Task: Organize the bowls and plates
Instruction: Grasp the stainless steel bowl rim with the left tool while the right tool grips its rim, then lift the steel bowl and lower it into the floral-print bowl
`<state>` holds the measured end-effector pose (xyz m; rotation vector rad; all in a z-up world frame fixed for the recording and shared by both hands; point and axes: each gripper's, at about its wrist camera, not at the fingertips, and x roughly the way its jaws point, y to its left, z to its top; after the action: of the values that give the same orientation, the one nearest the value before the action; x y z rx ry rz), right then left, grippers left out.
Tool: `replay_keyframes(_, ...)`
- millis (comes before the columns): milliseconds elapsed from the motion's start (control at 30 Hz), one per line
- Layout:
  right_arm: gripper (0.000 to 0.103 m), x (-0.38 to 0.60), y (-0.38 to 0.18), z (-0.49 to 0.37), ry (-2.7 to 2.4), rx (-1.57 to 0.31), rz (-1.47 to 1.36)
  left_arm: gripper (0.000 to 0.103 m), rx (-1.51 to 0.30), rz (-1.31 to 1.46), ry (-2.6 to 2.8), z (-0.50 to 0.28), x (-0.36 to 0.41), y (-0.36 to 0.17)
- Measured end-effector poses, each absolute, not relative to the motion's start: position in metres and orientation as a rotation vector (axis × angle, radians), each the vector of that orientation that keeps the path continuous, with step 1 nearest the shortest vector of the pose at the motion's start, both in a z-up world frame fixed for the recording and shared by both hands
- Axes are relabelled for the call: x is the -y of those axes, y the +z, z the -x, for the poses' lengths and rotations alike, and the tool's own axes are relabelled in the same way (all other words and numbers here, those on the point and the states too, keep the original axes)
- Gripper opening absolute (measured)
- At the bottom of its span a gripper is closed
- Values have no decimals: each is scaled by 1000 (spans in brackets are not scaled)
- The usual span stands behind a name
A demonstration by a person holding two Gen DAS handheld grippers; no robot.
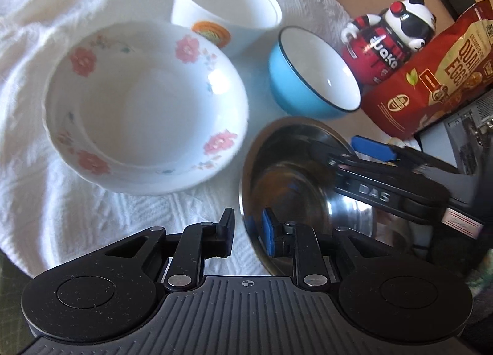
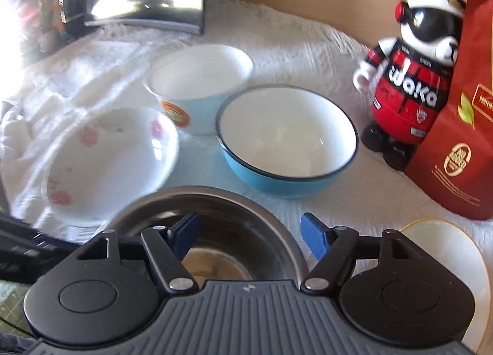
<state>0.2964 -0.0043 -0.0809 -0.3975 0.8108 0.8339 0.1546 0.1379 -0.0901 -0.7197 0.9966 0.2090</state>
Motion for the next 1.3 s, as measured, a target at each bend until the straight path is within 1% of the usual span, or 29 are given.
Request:
replay_keyframes(200,73,14,-97,-307,821,-916,357,25,-1050,730,164,-170,-134,-102)
replay_keyframes(433,74,23,-97,-298,847,-1003,273,26,-1116,693,177,-163,-139,-98)
replay_keyframes(500,74,26,-97,-297,885,-1027,245,23,-1120,717,175,-158,-144,-101)
replay_keyframes(633,74,24,-103,-292,882,-1043,255,22,-1135,730,162,-160,-144,-109)
replay_keyframes(800,73,22,-109,-290,840,-1092,217,22,-1156,697,162,-165,-142,-104)
replay_keyframes(900,73,28,-99,-288,829,-1103,149,22,-1106,685,132,-164,-145,-85)
replay_keyframes(1067,73,28,-70,-284,809,-1049,82,23,-991,583,121,-164,-162,-46)
replay_keyframes(1200,73,3,-50,-281,814,-1020,47,23,-958,634,152,-165,-201,-42)
replay_keyframes(1300,74,-30,-48,-277,825,-1025,53,23,-957,623,206,-171,-230,-47)
